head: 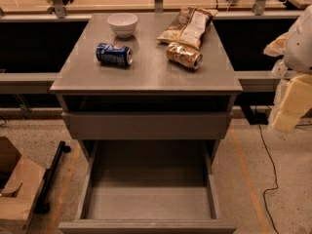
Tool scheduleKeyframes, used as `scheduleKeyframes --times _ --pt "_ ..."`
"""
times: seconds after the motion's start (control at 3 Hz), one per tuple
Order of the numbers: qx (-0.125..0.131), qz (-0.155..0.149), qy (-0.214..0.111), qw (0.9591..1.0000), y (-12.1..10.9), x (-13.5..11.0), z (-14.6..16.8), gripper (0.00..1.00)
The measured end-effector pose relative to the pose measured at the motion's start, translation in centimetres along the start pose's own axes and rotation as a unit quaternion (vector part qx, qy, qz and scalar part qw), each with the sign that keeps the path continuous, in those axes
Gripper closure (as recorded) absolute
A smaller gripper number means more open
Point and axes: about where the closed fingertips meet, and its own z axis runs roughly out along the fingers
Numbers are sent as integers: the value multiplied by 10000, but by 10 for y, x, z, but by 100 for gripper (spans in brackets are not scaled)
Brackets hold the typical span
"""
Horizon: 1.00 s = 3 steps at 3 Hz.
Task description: Place pepsi can into middle drawer
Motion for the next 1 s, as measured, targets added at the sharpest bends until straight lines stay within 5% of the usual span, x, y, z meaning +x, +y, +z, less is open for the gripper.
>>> scheduleKeyframes --times 0.67,1.0 --pt "76 -98 -181 9998 -4 -13 4 0" --pt "68 -366 -839 9958 -18 -63 23 0"
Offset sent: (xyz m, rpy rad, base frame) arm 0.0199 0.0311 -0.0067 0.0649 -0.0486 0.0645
